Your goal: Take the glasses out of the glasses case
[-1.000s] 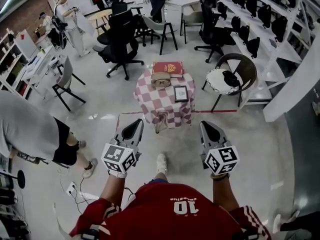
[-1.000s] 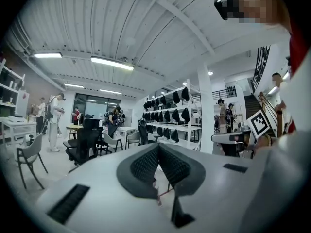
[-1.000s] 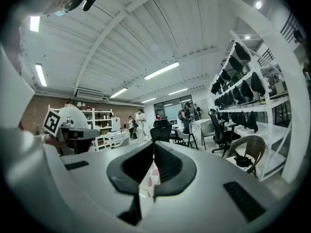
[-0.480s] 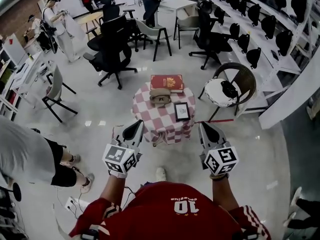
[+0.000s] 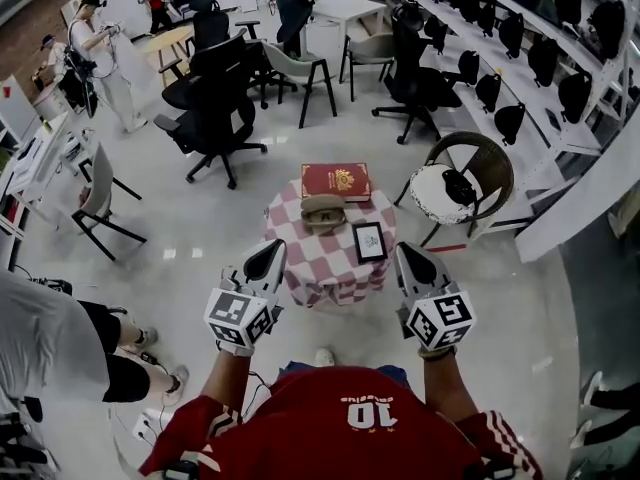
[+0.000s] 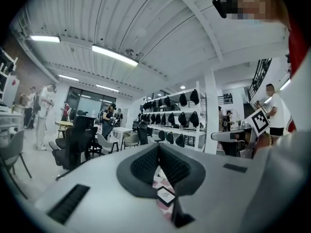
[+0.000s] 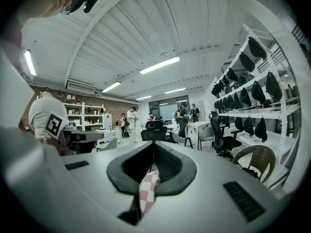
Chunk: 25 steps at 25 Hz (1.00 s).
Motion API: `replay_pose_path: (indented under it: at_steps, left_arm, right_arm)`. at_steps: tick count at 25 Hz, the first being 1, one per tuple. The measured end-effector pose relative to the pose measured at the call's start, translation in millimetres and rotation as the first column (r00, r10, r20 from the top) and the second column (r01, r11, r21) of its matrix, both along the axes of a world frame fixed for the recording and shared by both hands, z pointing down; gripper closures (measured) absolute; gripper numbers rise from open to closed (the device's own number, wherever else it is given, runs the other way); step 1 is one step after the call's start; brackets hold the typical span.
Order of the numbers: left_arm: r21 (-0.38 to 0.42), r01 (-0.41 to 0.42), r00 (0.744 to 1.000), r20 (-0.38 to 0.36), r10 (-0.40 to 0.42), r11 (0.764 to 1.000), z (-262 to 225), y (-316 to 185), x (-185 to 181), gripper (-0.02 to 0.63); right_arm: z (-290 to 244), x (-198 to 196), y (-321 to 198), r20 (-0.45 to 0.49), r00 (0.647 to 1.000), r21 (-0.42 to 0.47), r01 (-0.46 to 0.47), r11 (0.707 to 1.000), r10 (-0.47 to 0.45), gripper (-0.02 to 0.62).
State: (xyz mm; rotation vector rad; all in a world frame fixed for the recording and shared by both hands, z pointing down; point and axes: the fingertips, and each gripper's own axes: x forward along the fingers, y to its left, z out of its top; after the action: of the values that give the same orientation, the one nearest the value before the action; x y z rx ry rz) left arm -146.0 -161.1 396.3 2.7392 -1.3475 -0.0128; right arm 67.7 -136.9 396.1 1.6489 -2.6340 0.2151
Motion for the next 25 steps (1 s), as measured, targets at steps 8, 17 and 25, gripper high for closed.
replay_pose_path:
  at_steps: [8,17,25]
  left_arm:
    - [-0.024,-0.013,1.0,-0.023,0.012,1.0,16,-24,-2,0.597]
    - [-0.018,0.002,1.0,-0.014,-0.002,1.0,20,-53,7,0.597]
    - [0.018,0.029,0.999,0.016,-0.029,0.999,14,-107,22,0.597]
  right_arm:
    - [2,-5,-20,-0.028,1.0,-0.007,-0.002,1.0,0.002,0.574]
    - [5,2,-63,-0.012,1.0,0.012,0.017,1.0,-0.016,0.574]
    - [-2,12,-124,0.005,0.998,0.046,0.056,0.997,-0.056,0.574]
